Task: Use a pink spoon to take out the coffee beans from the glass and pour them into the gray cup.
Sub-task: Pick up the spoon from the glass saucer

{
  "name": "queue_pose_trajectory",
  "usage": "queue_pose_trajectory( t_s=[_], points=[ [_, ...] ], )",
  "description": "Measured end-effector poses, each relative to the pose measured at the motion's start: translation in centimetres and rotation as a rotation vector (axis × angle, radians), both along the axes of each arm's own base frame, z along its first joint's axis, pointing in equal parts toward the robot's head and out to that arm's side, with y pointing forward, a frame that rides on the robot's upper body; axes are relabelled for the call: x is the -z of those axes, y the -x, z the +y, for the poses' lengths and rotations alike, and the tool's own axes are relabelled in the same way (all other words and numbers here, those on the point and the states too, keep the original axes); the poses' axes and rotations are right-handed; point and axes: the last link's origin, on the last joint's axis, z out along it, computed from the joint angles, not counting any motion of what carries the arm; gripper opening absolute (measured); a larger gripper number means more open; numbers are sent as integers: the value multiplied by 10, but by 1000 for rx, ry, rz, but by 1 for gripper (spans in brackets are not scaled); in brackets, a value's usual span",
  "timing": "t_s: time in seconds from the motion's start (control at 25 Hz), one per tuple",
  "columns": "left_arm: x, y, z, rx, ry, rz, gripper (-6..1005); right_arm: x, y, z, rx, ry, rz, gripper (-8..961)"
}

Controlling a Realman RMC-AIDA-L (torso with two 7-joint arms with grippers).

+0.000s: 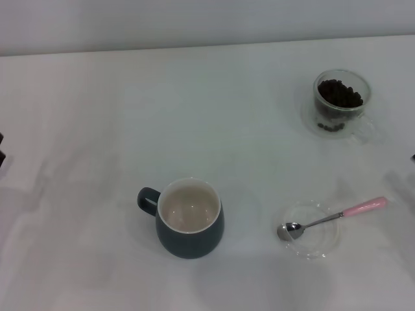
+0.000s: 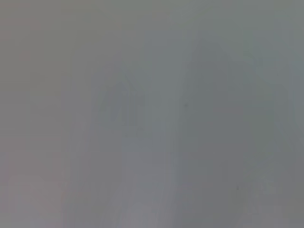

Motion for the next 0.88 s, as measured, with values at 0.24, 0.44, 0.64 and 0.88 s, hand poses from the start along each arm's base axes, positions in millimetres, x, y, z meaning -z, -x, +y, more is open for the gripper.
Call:
queue_pose_trajectory(
  t_s=[0.24,0.44,0.64,0.88],
  points=[
    [-2,-6,11,12,-20,-1,653,27,9,-4,0,103,77,858],
    [-3,-10,18,24,-32,-1,653,35,12,-7,4,151,109,857],
    [-2,-11,21,23,-29,1,652,39,11,-14,18,166,119,857],
    [-2,-11,22,22,-28,3,651,41,13,-17,16,178,129,857]
  ],
)
